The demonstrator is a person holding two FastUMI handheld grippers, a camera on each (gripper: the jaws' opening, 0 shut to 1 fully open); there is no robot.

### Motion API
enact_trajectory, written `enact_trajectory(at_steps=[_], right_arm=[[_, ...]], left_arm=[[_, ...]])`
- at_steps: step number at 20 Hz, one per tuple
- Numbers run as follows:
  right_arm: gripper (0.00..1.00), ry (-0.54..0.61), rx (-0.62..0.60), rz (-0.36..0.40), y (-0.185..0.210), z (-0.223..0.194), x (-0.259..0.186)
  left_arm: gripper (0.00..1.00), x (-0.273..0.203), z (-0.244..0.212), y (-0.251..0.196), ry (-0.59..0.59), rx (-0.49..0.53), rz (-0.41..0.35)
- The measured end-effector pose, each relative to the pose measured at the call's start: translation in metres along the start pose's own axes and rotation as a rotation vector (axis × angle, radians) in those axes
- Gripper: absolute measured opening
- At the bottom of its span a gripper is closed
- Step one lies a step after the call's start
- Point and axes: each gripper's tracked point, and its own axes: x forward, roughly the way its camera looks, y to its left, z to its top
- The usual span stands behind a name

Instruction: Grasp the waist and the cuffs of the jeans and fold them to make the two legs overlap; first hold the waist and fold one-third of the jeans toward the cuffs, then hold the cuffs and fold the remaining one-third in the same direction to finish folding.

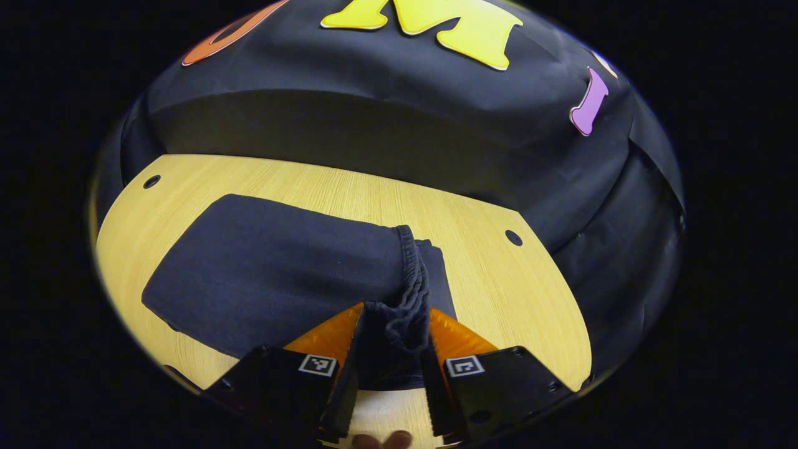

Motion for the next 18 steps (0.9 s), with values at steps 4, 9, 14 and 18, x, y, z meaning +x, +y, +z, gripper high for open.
enact_trajectory(at_steps=[4,9,14,18], right_arm=[[0.8,-0.018,0.0,0.008,0.008,0.011,0.004],[0.8,-0.075,0.047,0.053,0.032,0.039,0.005],[0.74,-0.237,0.014,0.158,0.096,0.098,-0.006],[0.8,-0.362,-0.034,0.285,0.16,0.138,-0.034]], left_arm=[[0.93,-0.018,0.009,0.003,-0.011,0.053,0.031],[0.96,-0.104,0.075,0.015,-0.185,0.097,0.025],[0.95,-0.24,0.157,0.044,-0.455,0.191,0.089],[0.95,-0.347,0.197,0.056,-0.614,0.212,0.184]])
